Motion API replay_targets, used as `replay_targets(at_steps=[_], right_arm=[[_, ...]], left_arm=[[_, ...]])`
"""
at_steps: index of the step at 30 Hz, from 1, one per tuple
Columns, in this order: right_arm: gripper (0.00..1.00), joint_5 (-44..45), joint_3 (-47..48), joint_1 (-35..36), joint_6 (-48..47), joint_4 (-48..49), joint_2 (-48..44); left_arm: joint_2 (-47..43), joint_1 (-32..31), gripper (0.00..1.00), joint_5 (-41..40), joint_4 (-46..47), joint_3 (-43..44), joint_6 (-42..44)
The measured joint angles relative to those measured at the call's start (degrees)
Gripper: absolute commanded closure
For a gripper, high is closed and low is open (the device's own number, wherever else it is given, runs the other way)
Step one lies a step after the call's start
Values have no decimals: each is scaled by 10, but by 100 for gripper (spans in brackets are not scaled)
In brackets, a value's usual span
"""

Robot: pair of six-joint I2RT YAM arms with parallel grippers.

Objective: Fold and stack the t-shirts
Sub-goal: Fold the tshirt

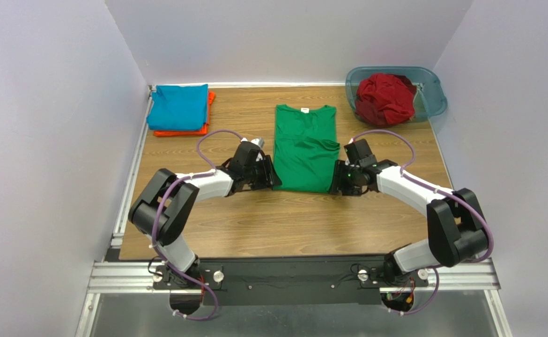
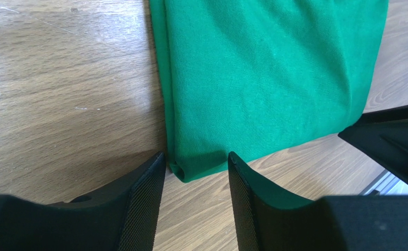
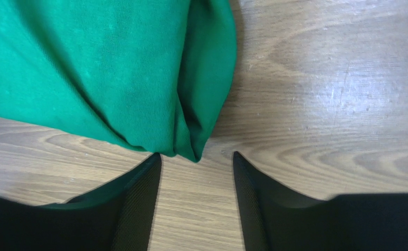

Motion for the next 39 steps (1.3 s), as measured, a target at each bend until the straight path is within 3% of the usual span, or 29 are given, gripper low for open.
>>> replay_targets(at_steps=[7,10,13,16,23,33,39], right_arm=[[64,-11,2,0,-11,16,28],[71,-18,5,0,-14,19,37],[83,-28,8,0,-19,26,46],[99,-32,9,0,-25,31,50],[99,-74,9,0,-29,32,34],[99,-188,-13,0,-39,-26,-132],[99,-210,45,0,-54,-114,-188]], left_arm=[[14,-1,55,0,12,4,-2],[25,-1,69,0,18,11,-1],[42,-1,100,1,20,22,-1],[49,-1,100,6,22,28,2],[7,-2,100,7,14,-4,2],[-210,-11,100,13,-34,-87,-10],[-347,-11,100,4,-104,-89,-16]])
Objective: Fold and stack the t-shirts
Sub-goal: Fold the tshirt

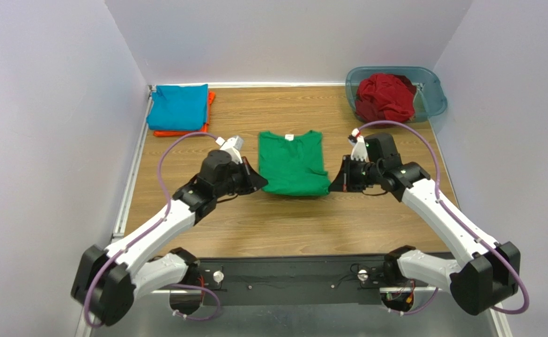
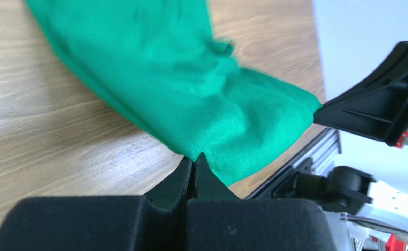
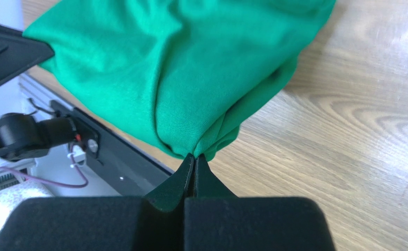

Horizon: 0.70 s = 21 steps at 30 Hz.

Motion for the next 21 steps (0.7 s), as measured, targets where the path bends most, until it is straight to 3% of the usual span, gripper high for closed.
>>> replay_targets(at_steps=[8,21], right_arm=[[99,13,98,0,-15,-56,-12],[99,-44,152,0,-22,-41,75]], left_arm=[[-110,0,100,-58,-67,28,-15],[-82,2,100,-125,-89,45,-39]])
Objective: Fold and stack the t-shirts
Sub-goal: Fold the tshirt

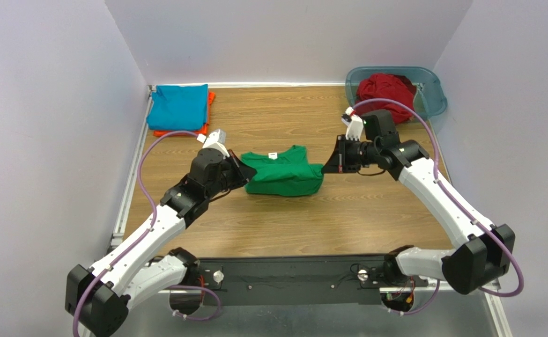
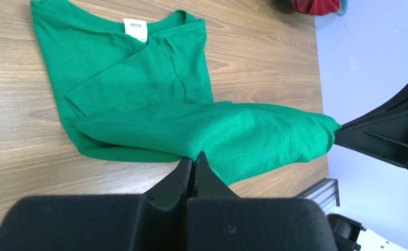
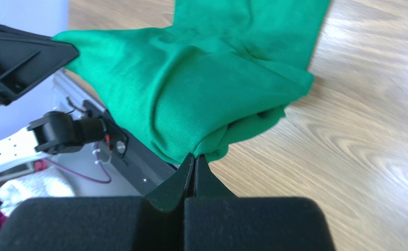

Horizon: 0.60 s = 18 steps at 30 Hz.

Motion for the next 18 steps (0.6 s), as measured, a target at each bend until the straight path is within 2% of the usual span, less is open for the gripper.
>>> replay_targets(at_steps=[10,18], right_arm=[[99,-33,40,0,-2,39,61],[99,-34,61,0,4,72,117]], left_arm=[[-31,23,100,-36,-6,-22,-26],[-1,48,100,-52,2,-22,-30]])
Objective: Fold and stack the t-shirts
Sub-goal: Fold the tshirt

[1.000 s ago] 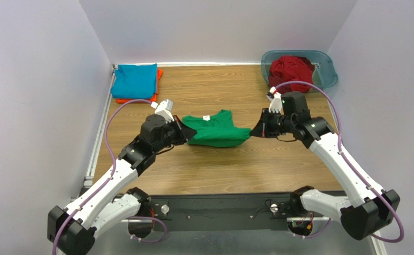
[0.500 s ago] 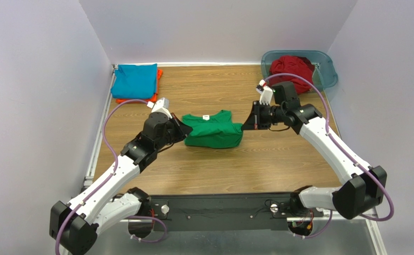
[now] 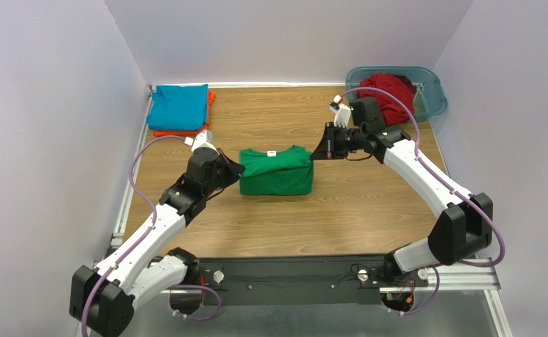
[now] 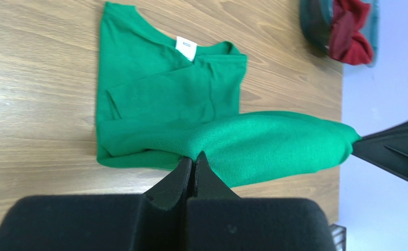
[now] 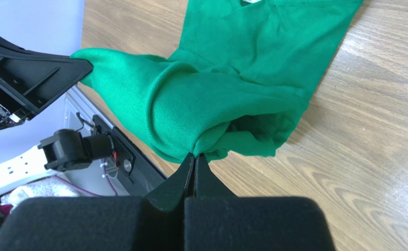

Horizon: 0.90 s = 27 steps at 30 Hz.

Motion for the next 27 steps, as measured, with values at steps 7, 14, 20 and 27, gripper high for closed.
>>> replay_targets(at_steps=[7,14,20,27], right_arm=[[99,9,13,0,6,12,36],[99,39,44,0,8,30,92],[99,62,82,1,10,37,141],[99,88,125,1,11,43,204]], left_arm=[[44,26,100,-1,25,5,5],[87,50,100,1,54,20,20],[144,81,100,15,85,46,35],[232,116,100,53,114,91,56]])
